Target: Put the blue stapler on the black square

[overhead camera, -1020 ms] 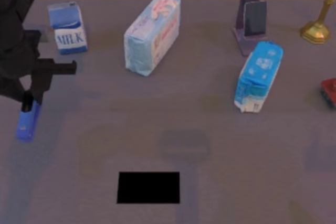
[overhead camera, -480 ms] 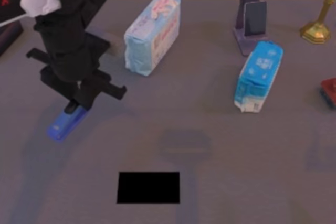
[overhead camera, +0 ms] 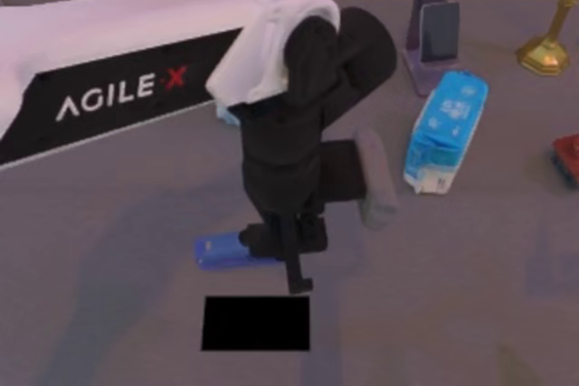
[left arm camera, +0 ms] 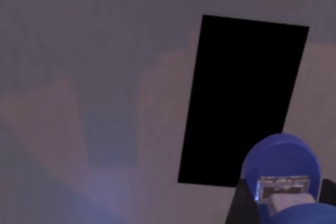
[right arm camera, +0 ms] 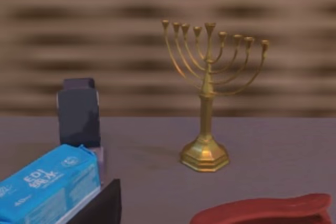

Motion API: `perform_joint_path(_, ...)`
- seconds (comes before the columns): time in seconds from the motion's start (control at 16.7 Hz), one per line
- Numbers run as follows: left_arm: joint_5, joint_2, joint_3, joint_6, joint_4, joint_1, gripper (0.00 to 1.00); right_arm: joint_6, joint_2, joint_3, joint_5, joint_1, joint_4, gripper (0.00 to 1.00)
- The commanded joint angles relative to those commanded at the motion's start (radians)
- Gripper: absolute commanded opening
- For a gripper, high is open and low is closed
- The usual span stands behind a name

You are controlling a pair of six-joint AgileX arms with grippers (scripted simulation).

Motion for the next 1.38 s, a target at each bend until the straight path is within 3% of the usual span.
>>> perform_joint_path(0.12, 0.0, -0.007, 0.006, 0.041, 0.001, -0.041, 0.0, 0.0, 0.0, 0.0, 0.0, 0.0, 0.0, 1.0)
perform_joint_path(0.48, -0.002, -0.004, -0.012, 0.046, 0.018, -0.039, 0.0, 0.0, 0.0, 0.0, 0.0, 0.0, 0.0, 1.0)
perform_joint_path(0.96, 0.001, 0.05, -0.279, 0.075, 0.349, -0.012, 0.0, 0.0, 0.0, 0.0, 0.0, 0.0, 0.0, 1.0)
perform_joint_path(1.32, 0.0, 0.057, -0.312, 0.081, 0.383, -0.011, 0.0, 0.0, 0.0, 0.0, 0.0, 0.0, 0.0, 1.0)
perform_joint_path(1.38, 0.0, 0.057, -0.312, 0.081, 0.383, -0.011, 0.08, 0.0, 0.0, 0.0, 0.0, 0.0, 0.0, 1.0)
